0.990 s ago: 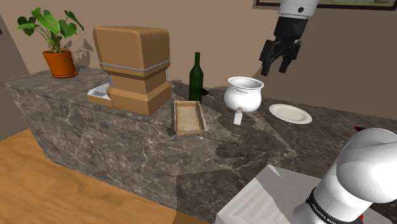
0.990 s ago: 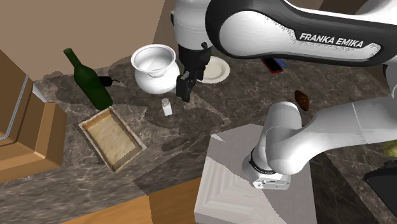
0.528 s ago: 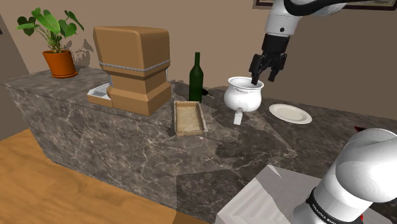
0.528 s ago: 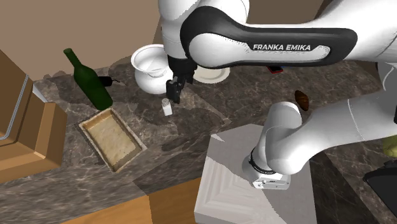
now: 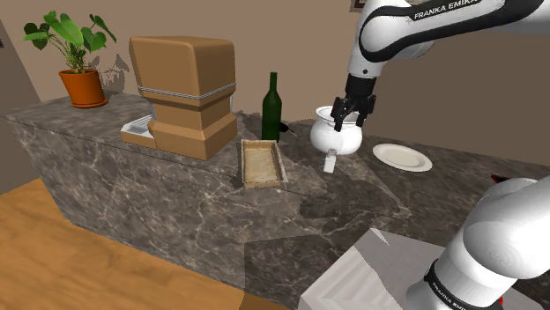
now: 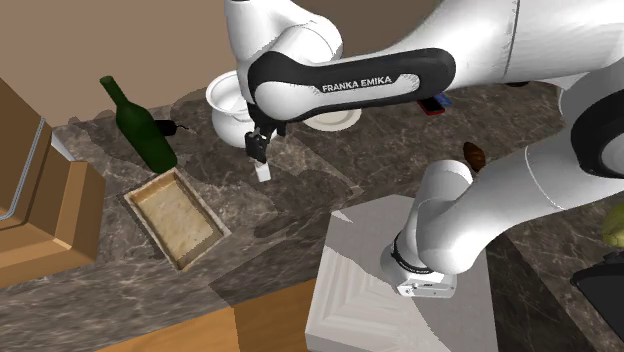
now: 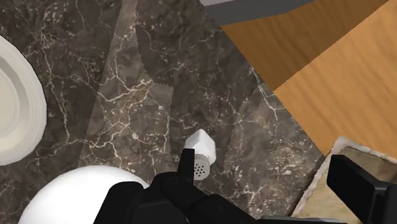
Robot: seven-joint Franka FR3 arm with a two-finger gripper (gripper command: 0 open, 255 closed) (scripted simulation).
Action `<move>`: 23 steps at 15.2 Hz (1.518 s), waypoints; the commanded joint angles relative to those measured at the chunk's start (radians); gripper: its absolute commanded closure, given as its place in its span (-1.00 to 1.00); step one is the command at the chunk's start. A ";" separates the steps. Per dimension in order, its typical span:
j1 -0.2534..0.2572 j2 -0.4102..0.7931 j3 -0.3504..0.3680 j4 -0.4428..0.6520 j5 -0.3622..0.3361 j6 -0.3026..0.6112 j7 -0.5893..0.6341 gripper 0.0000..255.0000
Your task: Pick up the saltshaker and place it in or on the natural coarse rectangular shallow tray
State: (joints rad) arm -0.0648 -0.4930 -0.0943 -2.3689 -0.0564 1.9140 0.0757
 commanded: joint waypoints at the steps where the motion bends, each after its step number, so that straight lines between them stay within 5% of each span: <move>1: -0.006 0.063 -0.017 0.007 -0.003 0.054 -0.015 -1.00; 10: -0.026 0.360 -0.077 0.088 0.016 0.252 -0.082 -1.00; 23: -0.027 0.414 -0.081 0.038 0.025 0.357 -0.089 -1.00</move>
State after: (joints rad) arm -0.0917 -0.0789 -0.1753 -2.3309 -0.0318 2.2704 -0.0132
